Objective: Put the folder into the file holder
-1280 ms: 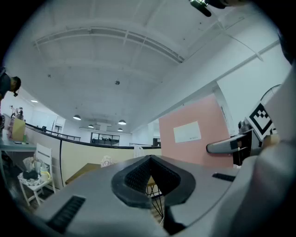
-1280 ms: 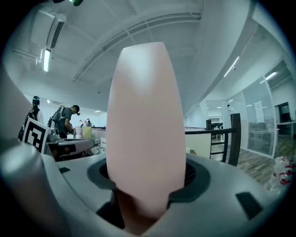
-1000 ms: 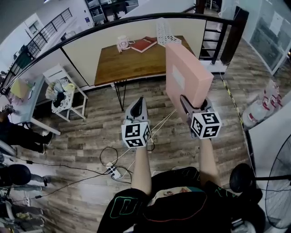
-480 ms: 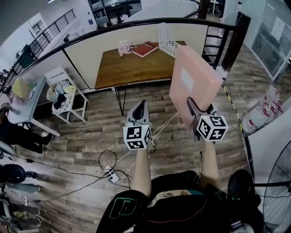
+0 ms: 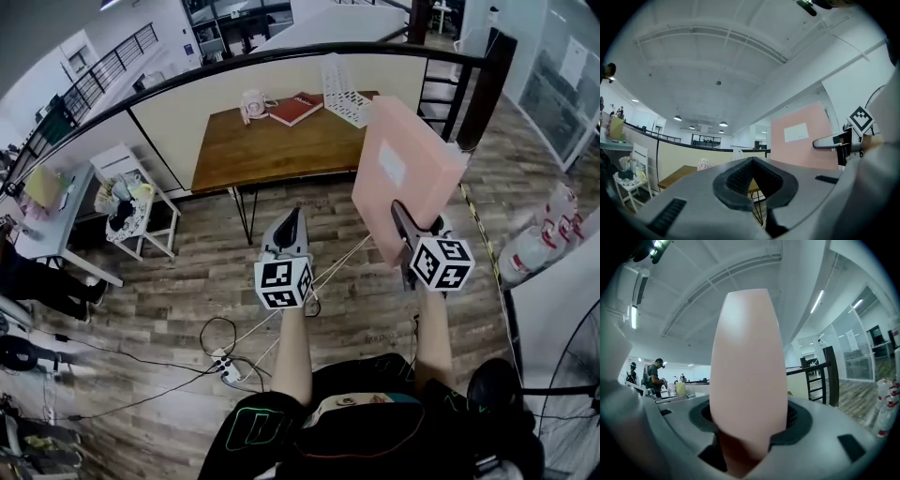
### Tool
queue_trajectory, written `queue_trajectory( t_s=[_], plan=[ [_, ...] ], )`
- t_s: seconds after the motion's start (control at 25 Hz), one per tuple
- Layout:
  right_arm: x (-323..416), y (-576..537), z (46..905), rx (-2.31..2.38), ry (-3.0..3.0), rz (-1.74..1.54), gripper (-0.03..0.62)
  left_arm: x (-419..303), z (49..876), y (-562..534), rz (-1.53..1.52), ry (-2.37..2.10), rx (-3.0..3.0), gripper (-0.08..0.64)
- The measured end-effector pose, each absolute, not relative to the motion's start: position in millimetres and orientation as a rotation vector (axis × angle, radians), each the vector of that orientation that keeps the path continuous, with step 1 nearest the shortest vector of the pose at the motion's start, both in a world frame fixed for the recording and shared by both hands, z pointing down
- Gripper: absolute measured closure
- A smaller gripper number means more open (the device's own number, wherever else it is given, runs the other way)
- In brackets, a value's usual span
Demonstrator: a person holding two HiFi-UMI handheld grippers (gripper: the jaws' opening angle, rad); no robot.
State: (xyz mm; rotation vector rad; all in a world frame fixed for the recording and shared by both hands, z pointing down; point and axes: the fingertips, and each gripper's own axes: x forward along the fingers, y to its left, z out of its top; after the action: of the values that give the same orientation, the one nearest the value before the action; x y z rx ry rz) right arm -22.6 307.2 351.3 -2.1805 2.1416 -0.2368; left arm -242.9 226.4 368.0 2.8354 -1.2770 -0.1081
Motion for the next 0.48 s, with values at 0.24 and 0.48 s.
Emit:
queue_trajectory(
  t_s=[0.24, 0.48],
  plan=[
    [0.9, 300.4, 343.9, -2.189, 2.144, -0.194, 0.313, -220.1, 362.8, 219.2, -0.128, -1.286, 2.842, 0.563],
    [23.1, 302.3, 345.7, -2.180, 2.132, -0.194, 0.313, -197.9, 363.7, 221.6, -0.113, -1.283, 2.860, 0.563]
  ],
)
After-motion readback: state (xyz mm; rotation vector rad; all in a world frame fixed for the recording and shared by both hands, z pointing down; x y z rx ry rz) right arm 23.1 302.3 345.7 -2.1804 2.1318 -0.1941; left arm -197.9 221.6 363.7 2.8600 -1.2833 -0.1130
